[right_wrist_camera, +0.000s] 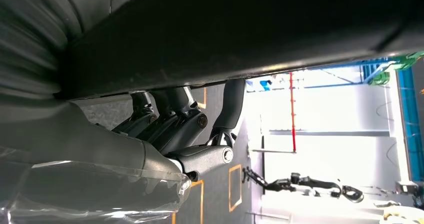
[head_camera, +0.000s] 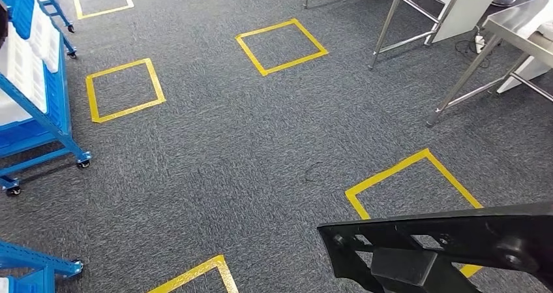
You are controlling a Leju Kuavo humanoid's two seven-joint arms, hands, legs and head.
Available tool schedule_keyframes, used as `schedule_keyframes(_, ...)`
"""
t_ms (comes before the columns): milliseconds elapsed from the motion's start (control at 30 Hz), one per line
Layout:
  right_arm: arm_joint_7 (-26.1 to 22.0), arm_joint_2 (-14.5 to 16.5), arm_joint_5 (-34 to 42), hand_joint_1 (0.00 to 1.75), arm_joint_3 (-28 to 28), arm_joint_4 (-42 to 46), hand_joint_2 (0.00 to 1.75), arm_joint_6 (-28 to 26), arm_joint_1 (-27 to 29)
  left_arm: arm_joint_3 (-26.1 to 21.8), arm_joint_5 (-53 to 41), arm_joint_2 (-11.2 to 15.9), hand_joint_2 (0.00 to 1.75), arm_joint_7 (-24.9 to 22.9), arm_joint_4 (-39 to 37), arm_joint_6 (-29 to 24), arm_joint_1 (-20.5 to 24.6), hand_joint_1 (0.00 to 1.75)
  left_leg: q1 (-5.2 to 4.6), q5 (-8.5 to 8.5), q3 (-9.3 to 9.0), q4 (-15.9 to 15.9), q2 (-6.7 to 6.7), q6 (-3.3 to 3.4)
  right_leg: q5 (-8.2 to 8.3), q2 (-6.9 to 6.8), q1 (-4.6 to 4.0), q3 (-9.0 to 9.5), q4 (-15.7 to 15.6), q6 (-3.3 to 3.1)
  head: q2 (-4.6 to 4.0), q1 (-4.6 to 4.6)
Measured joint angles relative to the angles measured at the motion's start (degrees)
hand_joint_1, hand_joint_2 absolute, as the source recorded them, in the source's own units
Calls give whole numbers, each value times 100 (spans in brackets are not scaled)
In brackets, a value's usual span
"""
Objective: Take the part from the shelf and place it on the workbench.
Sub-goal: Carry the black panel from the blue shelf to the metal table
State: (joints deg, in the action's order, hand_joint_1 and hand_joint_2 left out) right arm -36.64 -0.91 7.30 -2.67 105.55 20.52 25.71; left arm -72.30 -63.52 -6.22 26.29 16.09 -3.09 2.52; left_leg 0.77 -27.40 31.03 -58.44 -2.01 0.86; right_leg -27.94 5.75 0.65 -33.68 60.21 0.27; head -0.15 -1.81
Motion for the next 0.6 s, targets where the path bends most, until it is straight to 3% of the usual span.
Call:
schedule_keyframes(67,1,5,-9,175,2,-1,175,0,-20,-4,-5,-5,175,2,0,7,-9,0,10,23,-36,68,152,62,-272,-346,6,-236,484,38,0,1)
schedule_keyframes(100,2,10,-13,175,2,-3,175,0,-33,-9,-6,-5,175,2,0,8,-19,0,6,16,-41,74,228,75,-438,-454,18,-423,834,61,0,1)
schedule_keyframes(167,3,21,-28,175,3,-13,175,0,-31,-21,-6,-4,175,1,0,18,-31,0,0,-9,-50,72,382,72,-564,-526,52,-697,1313,103,0,1)
schedule_keyframes(200,4,23,-41,175,3,-18,175,0,-26,-25,-7,-4,175,1,0,28,-30,0,0,-27,-63,71,456,63,-476,-549,67,-697,1286,118,0,1)
schedule_keyframes(233,4,23,-55,175,3,-22,175,0,-23,-26,-8,-4,175,1,0,43,-25,0,1,-46,-86,71,525,48,-300,-587,77,-584,1051,124,0,1)
schedule_keyframes(267,5,23,-69,175,3,-25,175,-1,-23,-26,-9,-5,175,1,0,58,-19,0,1,-69,-118,71,590,26,-95,-674,79,-386,671,119,0,1)
schedule_keyframes(333,6,23,-89,175,9,-26,175,-8,-30,-26,-13,-7,175,3,0,82,-10,0,-21,-123,-175,67,699,-44,129,-879,38,-51,33,76,0,1)
schedule_keyframes(400,8,23,-103,175,20,-27,175,-16,-33,-26,-17,-7,175,6,0,90,4,0,-39,-165,-221,72,797,-115,118,-915,-13,23,-130,19,0,1)
schedule_keyframes(467,9,23,-119,175,30,-24,175,-18,-19,-26,-27,-10,175,8,0,92,32,0,-25,-205,-281,74,865,-181,128,-778,-9,37,-164,-44,0,0)
schedule_keyframes(533,12,22,-149,175,54,-18,175,-20,-17,-26,-49,-18,175,13,0,93,55,0,-5,-372,-212,-156,672,-238,154,-658,18,78,-225,-116,0,0)
schedule_keyframes(600,17,9,-181,175,87,-16,175,-24,-36,-26,-65,-23,175,15,0,95,45,0,3,-703,121,-831,370,-265,161,-541,22,93,-246,-166,0,-1)
